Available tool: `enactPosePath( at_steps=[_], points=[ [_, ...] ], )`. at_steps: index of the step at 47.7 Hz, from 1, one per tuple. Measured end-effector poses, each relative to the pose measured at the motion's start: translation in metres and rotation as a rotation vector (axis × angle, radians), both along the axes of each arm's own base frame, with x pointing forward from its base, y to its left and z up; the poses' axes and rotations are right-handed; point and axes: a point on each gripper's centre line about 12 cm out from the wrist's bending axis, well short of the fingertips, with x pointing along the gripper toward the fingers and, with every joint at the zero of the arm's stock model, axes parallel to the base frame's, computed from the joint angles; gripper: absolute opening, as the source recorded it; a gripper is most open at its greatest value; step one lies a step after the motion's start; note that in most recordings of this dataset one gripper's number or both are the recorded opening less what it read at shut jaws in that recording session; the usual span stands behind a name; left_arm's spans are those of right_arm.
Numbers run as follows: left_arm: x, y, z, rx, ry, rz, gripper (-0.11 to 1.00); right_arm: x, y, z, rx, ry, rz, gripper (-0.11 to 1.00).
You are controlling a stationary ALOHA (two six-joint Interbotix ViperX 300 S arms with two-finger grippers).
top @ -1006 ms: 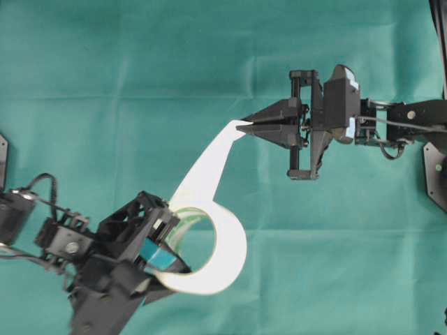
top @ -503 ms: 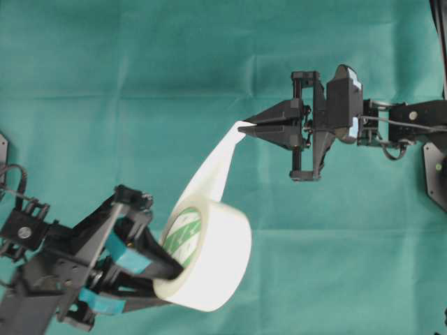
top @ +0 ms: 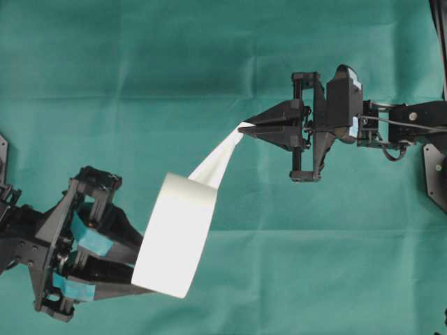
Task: Peel off the duct tape with your right arm.
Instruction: 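Pull the roll leftward with the left gripper, unspooling tape from the right gripper, then lift the roll upright with the left gripper, keeping the strip taut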
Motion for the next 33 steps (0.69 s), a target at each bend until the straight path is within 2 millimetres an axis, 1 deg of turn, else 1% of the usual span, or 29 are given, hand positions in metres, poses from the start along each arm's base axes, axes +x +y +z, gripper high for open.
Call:
enactPosePath(
  at_steps=[13,23,29,33],
  points=[
    [0.003,0.014,0.001,0.078,-0.064,0.048,0.2,-0.003,0.0,-0.006,0.005,0.018,-0.001,-0.09],
    [0.004,0.023,0.004,0.12,-0.145,0.087,0.2,-0.003,0.0,-0.006,0.009,0.018,-0.003,-0.09],
    [0.002,0.033,0.009,0.114,-0.191,0.12,0.2,-0.005,0.001,-0.008,0.028,0.022,-0.006,-0.09],
    [-0.004,0.039,0.015,0.103,-0.226,0.135,0.2,-0.005,0.0,-0.008,0.035,0.021,-0.01,-0.09]
  ],
)
